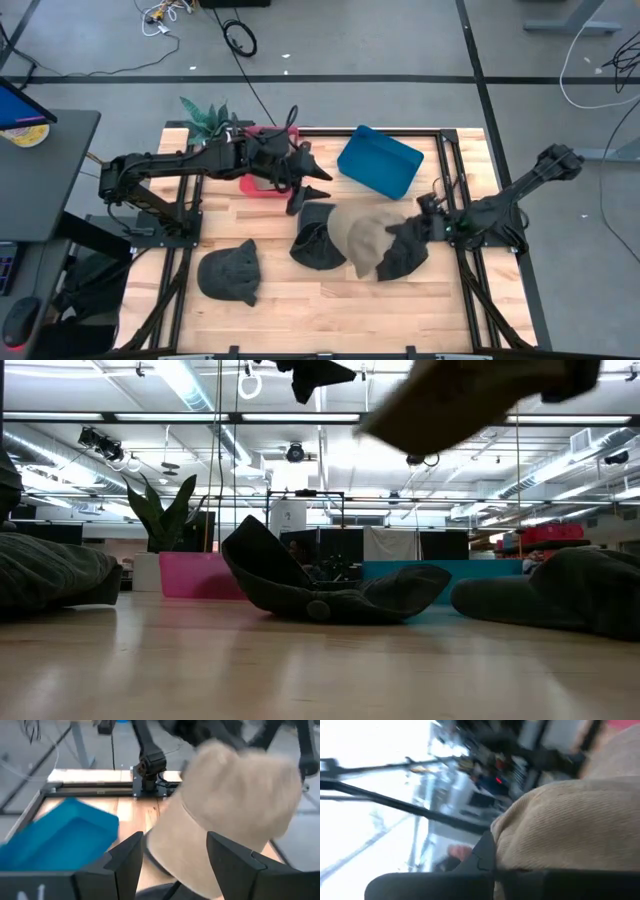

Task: Pick & Place hat
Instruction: Put the brown cap into the red bin

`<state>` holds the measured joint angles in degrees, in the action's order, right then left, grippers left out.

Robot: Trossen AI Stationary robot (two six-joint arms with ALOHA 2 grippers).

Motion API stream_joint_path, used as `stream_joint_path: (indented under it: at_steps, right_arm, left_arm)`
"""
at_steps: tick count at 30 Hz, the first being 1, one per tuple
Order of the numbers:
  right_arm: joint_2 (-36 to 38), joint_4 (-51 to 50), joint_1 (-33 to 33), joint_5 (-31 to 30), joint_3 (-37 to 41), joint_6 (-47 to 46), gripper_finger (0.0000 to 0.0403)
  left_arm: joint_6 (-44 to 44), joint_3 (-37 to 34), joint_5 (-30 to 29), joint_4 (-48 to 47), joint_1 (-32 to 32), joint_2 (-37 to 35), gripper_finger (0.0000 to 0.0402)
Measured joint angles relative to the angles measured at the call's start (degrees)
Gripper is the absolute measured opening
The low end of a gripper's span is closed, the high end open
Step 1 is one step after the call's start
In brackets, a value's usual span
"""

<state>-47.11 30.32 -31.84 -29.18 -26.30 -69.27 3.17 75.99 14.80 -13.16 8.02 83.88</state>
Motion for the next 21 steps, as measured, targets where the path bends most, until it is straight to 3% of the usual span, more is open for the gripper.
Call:
stream_joint_path:
  at_steps: [8, 11, 17, 21]
  right_arm:
    - [5.3, 12.1, 1.9, -0.2, 0.0, 11.7, 0.0000]
    - [6.8, 14.8, 2.0, -0.2, 0.0, 14.0, 0.0000]
    - [7.9, 17.6, 2.0, 1.8, 0.0, 14.7, 0.0000]
    - [7.9, 19.7, 2.0, 2.4, 0.0, 14.3, 0.0000]
  left_arm:
    - [18.3, 0.0, -3.2, 3.5, -3.7, -0.5, 0.0220]
    - [27.1, 0.0, -8.7, 5.7, -5.2, -1.1, 0.0220]
    - [41.6, 0.1, -25.4, 13.1, -7.5, -1.2, 0.0220]
    - [49.8, 0.1, -28.7, 13.9, -7.9, -1.2, 0.0220]
